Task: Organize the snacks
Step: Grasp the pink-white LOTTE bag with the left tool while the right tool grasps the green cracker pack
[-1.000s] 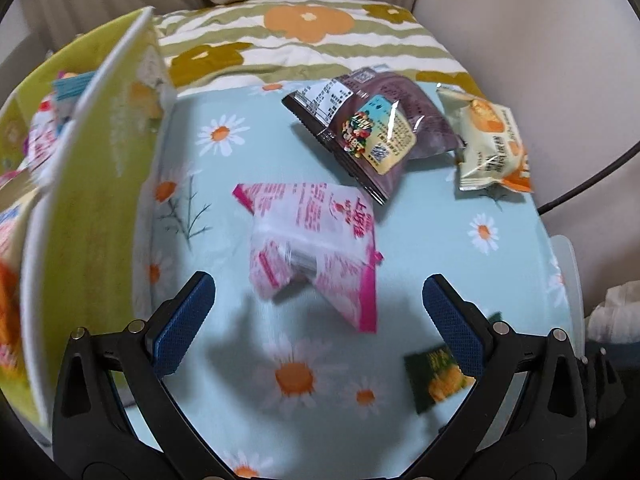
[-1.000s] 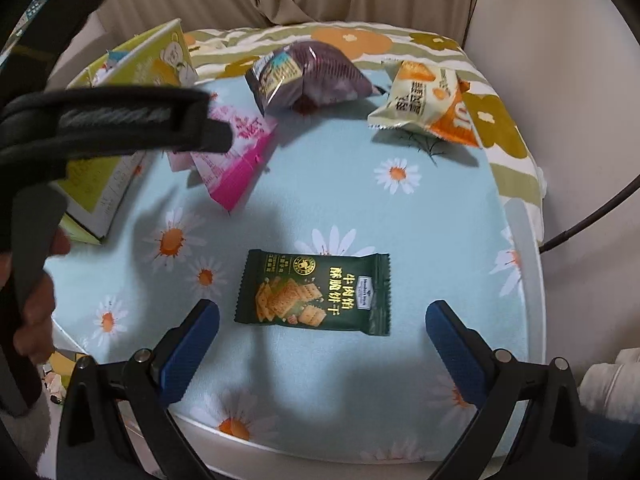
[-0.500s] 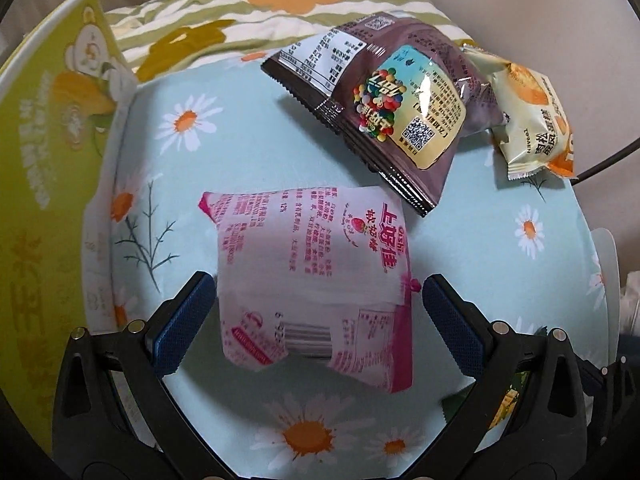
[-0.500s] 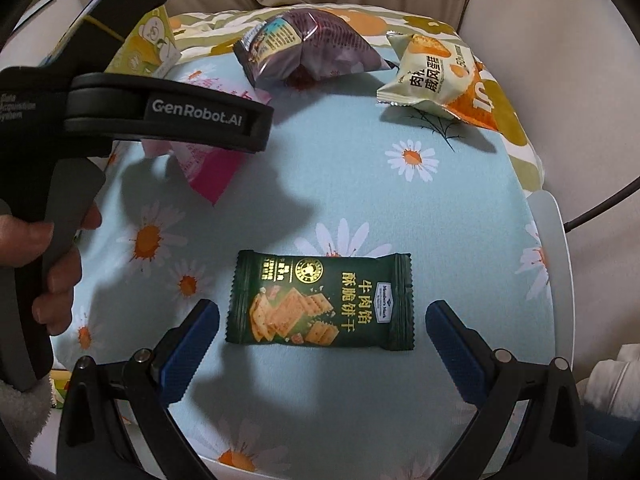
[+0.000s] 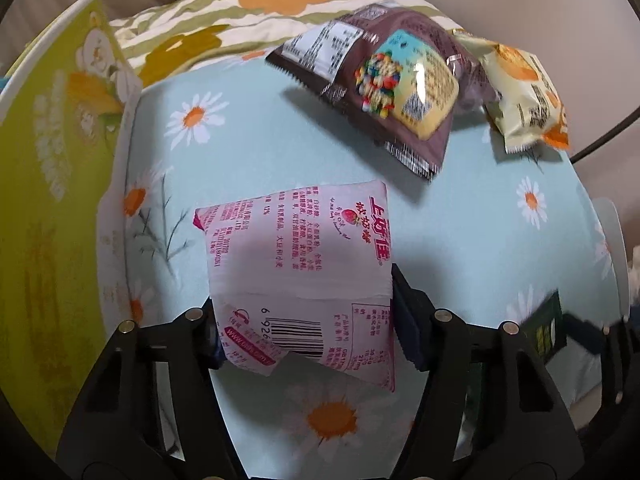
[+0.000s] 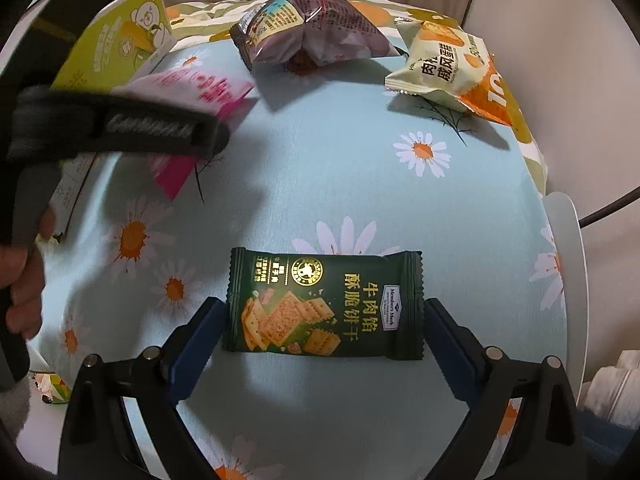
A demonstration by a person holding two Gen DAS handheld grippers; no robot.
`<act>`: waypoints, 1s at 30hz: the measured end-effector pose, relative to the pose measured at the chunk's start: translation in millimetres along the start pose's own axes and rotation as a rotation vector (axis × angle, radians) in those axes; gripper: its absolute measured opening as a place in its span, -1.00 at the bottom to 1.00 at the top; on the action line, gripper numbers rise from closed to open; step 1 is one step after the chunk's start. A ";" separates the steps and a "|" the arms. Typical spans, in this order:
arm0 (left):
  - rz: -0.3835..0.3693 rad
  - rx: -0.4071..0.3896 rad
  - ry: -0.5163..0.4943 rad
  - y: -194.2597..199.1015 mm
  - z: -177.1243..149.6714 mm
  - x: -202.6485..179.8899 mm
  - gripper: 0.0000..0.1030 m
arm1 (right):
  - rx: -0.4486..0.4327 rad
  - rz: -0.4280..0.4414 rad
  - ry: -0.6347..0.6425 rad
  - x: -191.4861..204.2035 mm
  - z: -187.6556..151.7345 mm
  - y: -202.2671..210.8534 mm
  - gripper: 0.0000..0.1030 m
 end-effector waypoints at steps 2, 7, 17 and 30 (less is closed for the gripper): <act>0.000 0.014 0.006 2.7 -7.4 3.3 0.16 | -0.007 0.000 0.005 1.6 -2.3 0.2 0.86; -0.008 0.041 0.004 11.5 -29.7 3.6 0.12 | -0.035 0.004 0.016 6.5 2.6 5.4 0.69; -0.038 0.070 0.051 25.1 -59.1 4.4 0.04 | -0.088 0.027 0.062 17.1 6.6 12.1 0.31; -0.043 0.024 0.108 61.6 -68.5 4.1 0.03 | -0.151 0.057 0.087 13.9 3.8 43.5 0.20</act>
Point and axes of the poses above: each gripper's, at about its wrist camera, not at the fingertips, and y roughly against the way its jaws point, x to its left, z to its top, the point moved 4 cm from there along -y, roughly the way its jaws point, and after that the axes turned 6 degrees about z, right-handed, at the moved point
